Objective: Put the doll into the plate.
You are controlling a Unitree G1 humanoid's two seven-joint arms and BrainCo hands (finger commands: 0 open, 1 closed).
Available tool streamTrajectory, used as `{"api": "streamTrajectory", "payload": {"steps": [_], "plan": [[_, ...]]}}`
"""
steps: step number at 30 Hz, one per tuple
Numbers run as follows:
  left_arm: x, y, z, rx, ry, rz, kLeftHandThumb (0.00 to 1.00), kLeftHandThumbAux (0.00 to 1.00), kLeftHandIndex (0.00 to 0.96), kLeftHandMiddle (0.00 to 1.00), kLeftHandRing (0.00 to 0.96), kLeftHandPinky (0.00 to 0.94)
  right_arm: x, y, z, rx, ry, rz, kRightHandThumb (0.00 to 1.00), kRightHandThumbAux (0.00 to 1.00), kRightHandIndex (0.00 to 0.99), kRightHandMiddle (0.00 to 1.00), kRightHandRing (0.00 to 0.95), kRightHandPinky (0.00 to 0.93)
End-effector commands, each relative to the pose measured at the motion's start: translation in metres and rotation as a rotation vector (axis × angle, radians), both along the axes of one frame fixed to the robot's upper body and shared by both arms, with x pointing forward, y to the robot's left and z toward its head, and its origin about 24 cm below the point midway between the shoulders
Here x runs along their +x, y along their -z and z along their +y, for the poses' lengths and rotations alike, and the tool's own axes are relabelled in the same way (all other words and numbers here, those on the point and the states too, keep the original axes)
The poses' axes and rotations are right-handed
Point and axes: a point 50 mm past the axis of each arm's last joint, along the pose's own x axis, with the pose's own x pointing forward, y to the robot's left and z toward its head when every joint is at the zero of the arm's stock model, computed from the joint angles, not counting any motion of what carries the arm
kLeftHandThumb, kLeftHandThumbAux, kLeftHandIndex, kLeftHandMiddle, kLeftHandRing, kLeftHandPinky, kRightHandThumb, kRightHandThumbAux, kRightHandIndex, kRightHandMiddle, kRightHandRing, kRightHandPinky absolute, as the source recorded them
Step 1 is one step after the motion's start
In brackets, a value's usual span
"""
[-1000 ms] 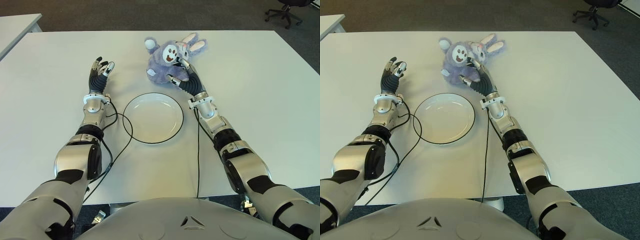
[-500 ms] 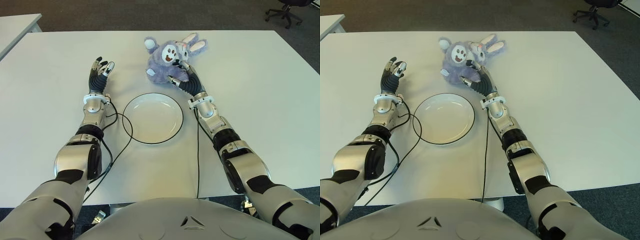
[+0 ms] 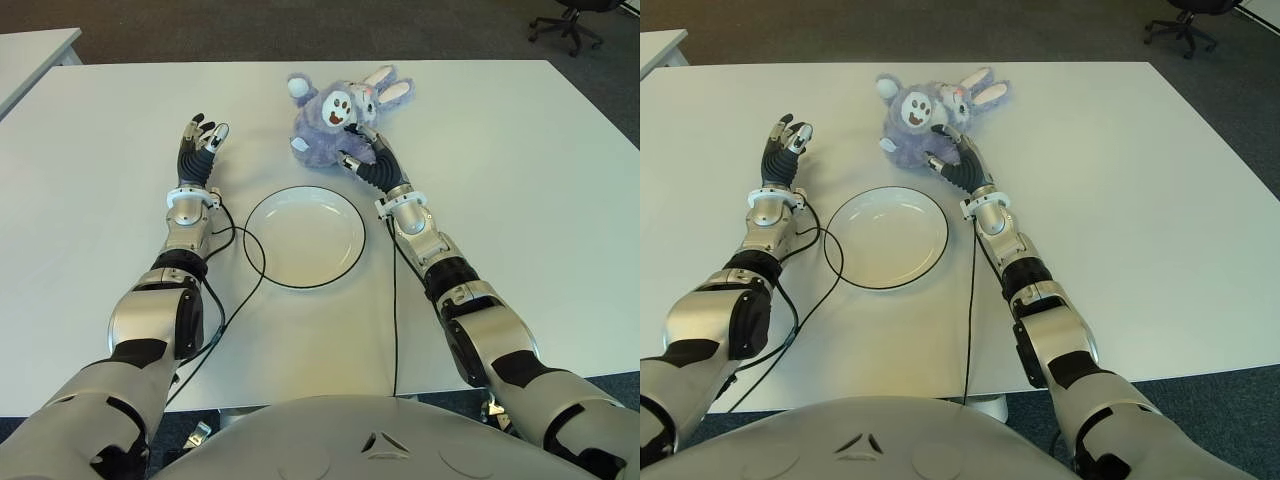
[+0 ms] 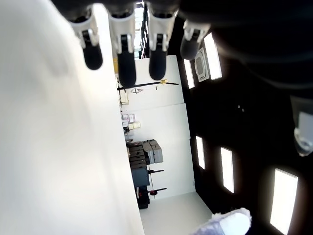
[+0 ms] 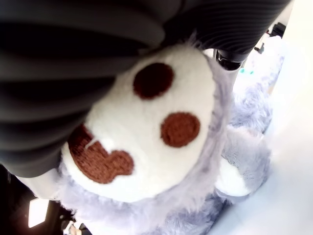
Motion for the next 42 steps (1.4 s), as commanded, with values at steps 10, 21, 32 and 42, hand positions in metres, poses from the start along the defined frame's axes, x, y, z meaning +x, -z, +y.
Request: {"api": "streamTrajectory", "payload": {"steps": [10,21,32,42], "plan": [[-0.0292,0.0493,-0.0019,-0.047,-0.004,0.203,0.000,0.417,0.000,0.157,0.190,0.145,-0.1092,0.1453,-0.0052,-0.030,0.120,0.552,0.828,0.685,0.379,0.489,0.505,0.585],[-0.0303,0.0504,-0.0013,-0.050,-0.008,0.206,0.000,0.422,0.000,0.166,0.194,0.146,-0.1092,0.1456,-0.0076,-0.060,0.119,0.536,0.837,0.679,0.387,0.560,0.667,0.733],[-0.0313,0.0508,-0.0007,-0.042,-0.006,0.204,0.000,0.423,0.000,0.164,0.194,0.124,-0.1095,0.1443,-0.0092,-0.035,0.143,0.517,0.847,0.671,0.426,0.600,0.755,0.802],[-0.0316,0.0512,-0.0016,-0.053,-0.006,0.201,0.000,0.414,0.000,0.156,0.188,0.153,-0.1086,0.1443,-0.0129,-0.022,0.158,0.523,0.842,0.676,0.419,0.590,0.761,0.720]]}}
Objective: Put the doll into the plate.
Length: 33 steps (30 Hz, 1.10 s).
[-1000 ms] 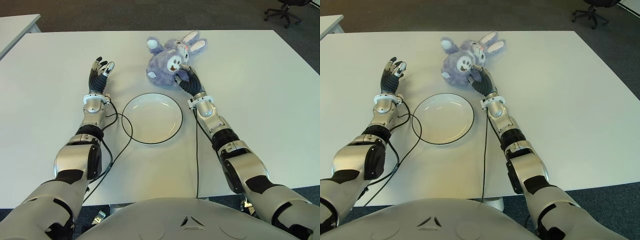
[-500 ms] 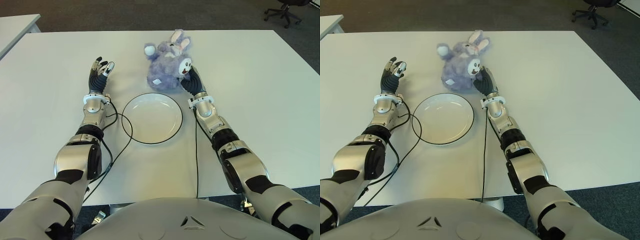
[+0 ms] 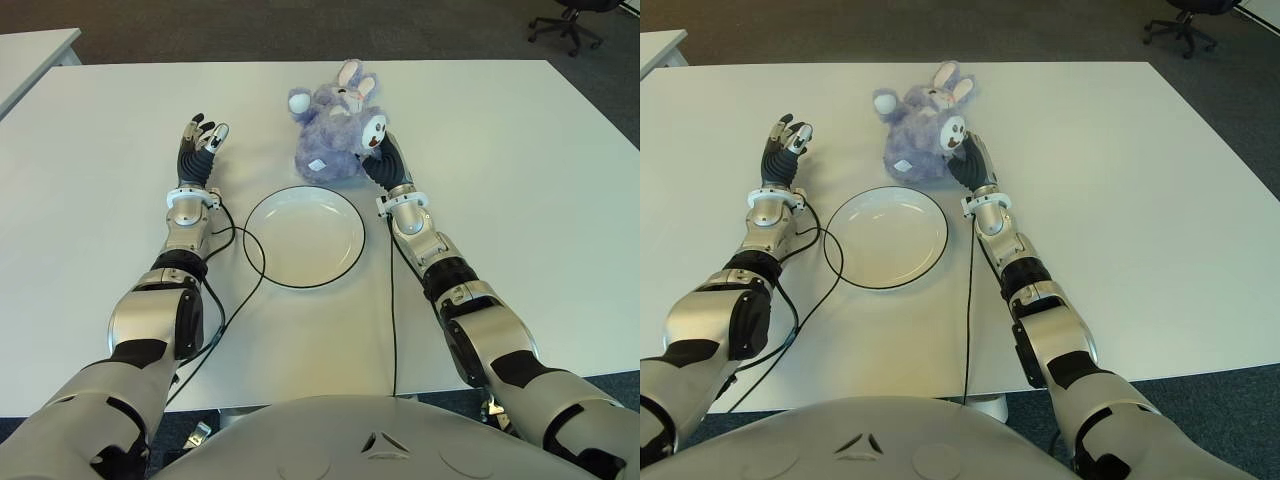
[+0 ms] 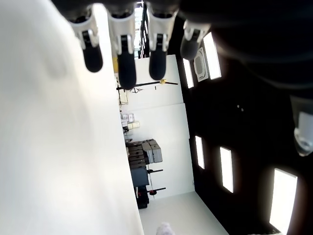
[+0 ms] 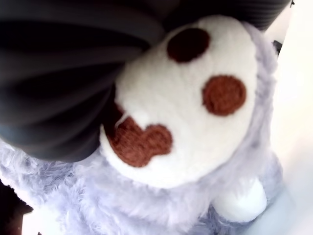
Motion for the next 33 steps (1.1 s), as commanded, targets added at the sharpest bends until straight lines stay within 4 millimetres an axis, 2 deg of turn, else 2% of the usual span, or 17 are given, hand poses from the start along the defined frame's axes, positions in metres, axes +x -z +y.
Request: {"api": "streamTrajectory", "payload": {"steps": [1,19,24,29,30,33], "plan": [[-0.031,0.051,-0.002,-0.055,-0.006,0.204,0.000,0.413,0.000,0.158,0.189,0.151,-0.109,0.146,-0.011,-0.011,0.076,0.573,0.841,0.676,0.418,0.589,0.760,0.714],[-0.032,0.053,-0.004,-0.054,-0.009,0.218,0.000,0.405,0.000,0.153,0.186,0.113,-0.109,0.147,-0.015,0.043,0.124,0.594,0.837,0.678,0.410,0.584,0.750,0.701],[-0.032,0.054,-0.004,-0.052,-0.012,0.223,0.000,0.398,0.000,0.154,0.176,0.088,-0.106,0.144,-0.017,0.092,0.130,0.578,0.838,0.678,0.412,0.591,0.769,0.753],[-0.031,0.053,-0.005,-0.043,-0.012,0.222,0.000,0.390,0.000,0.157,0.185,0.111,-0.101,0.136,-0.018,0.146,0.141,0.533,0.840,0.677,0.416,0.599,0.788,0.768],[-0.031,0.053,-0.005,-0.042,-0.011,0.222,0.000,0.387,0.000,0.155,0.185,0.113,-0.100,0.135,-0.019,0.150,0.142,0.526,0.840,0.675,0.435,0.516,0.790,0.771],[-0.031,0.053,-0.005,-0.038,-0.012,0.224,0.000,0.382,0.000,0.149,0.178,0.105,-0.098,0.131,-0.019,0.161,0.148,0.493,0.840,0.674,0.441,0.490,0.796,0.775]]}}
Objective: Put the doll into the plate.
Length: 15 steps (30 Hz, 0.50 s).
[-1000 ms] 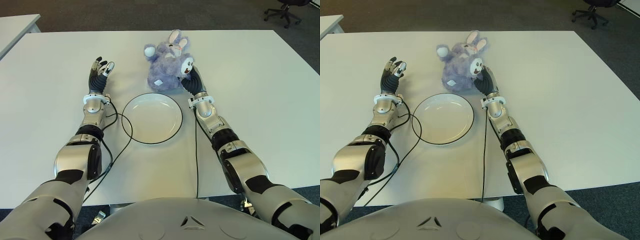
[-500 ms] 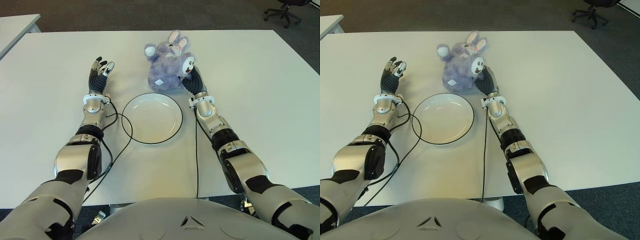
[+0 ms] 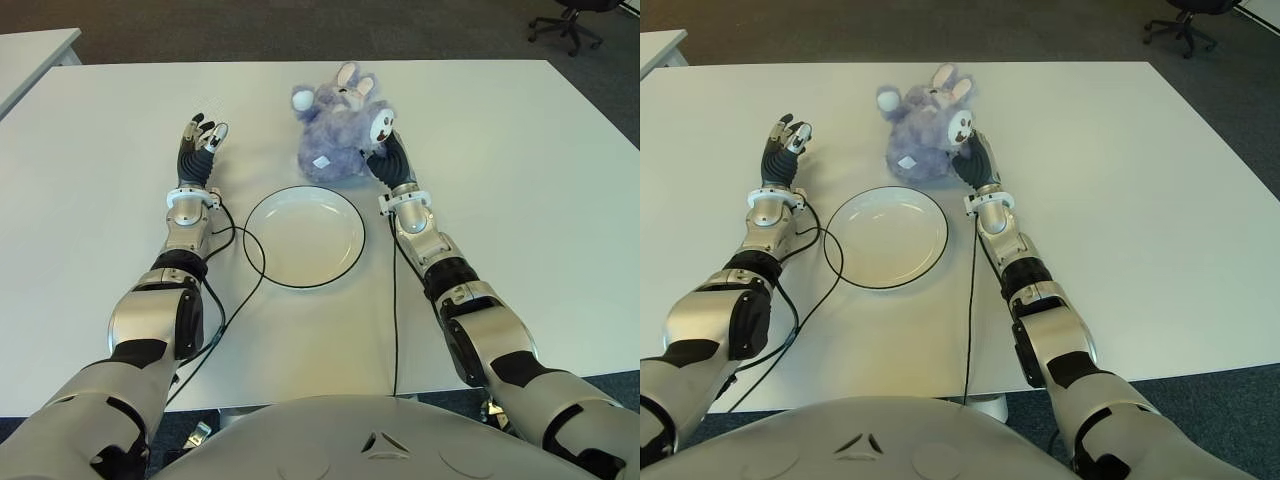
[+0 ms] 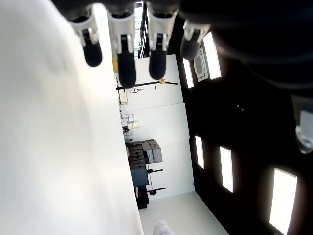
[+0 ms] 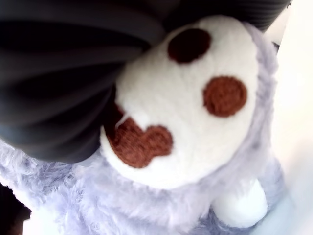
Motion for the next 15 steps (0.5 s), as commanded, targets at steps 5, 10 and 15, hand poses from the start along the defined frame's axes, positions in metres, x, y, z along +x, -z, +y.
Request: {"api": "streamTrajectory", "payload": {"steps": [5,10,15], "plan": [[-0.031,0.054,-0.006,-0.040,-0.012,0.227,0.000,0.382,0.000,0.151,0.177,0.110,-0.095,0.130,-0.015,0.115,0.117,0.466,0.704,0.713,0.430,0.772,0.814,0.794],[-0.031,0.053,-0.006,-0.043,-0.011,0.221,0.000,0.392,0.000,0.158,0.181,0.097,-0.092,0.125,-0.017,0.125,0.120,0.434,0.704,0.713,0.430,0.774,0.816,0.796],[-0.030,0.053,-0.006,-0.045,-0.016,0.224,0.000,0.393,0.000,0.164,0.195,0.108,-0.089,0.120,-0.017,0.138,0.116,0.405,0.704,0.713,0.430,0.773,0.816,0.807]]}}
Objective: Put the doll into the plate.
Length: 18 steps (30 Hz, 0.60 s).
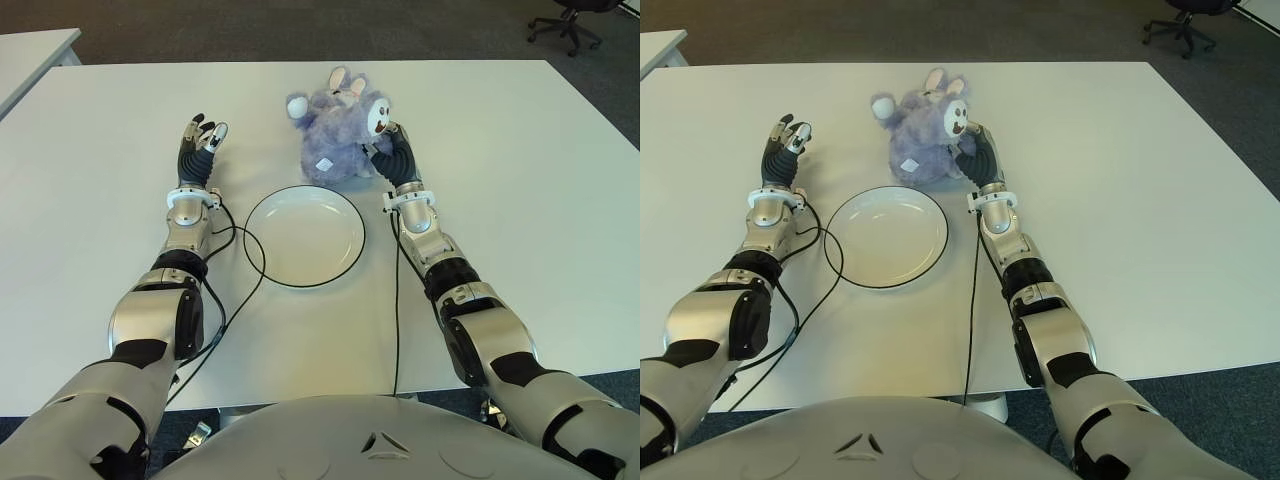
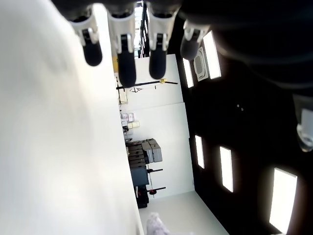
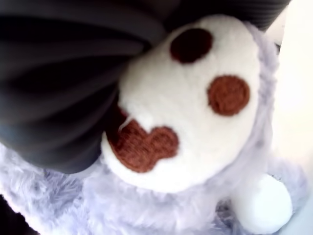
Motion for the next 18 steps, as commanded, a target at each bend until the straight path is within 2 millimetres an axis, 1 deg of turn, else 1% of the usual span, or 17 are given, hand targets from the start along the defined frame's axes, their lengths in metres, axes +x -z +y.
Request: {"api": "streamTrajectory", "payload": {"steps": [1,10,18], "plan": [[-0.030,0.053,-0.006,-0.043,-0.018,0.224,0.000,0.395,0.000,0.168,0.200,0.113,-0.088,0.125,-0.013,0.082,0.094,0.445,0.704,0.713,0.431,0.771,0.814,0.808],[-0.030,0.053,-0.007,-0.044,-0.015,0.226,0.000,0.398,0.000,0.163,0.189,0.098,-0.083,0.117,-0.014,0.104,0.086,0.394,0.705,0.713,0.431,0.772,0.814,0.817],[-0.028,0.052,-0.008,-0.048,-0.011,0.225,0.000,0.393,0.000,0.156,0.185,0.130,-0.079,0.107,-0.015,0.100,0.084,0.325,0.705,0.713,0.431,0.773,0.816,0.817]]}}
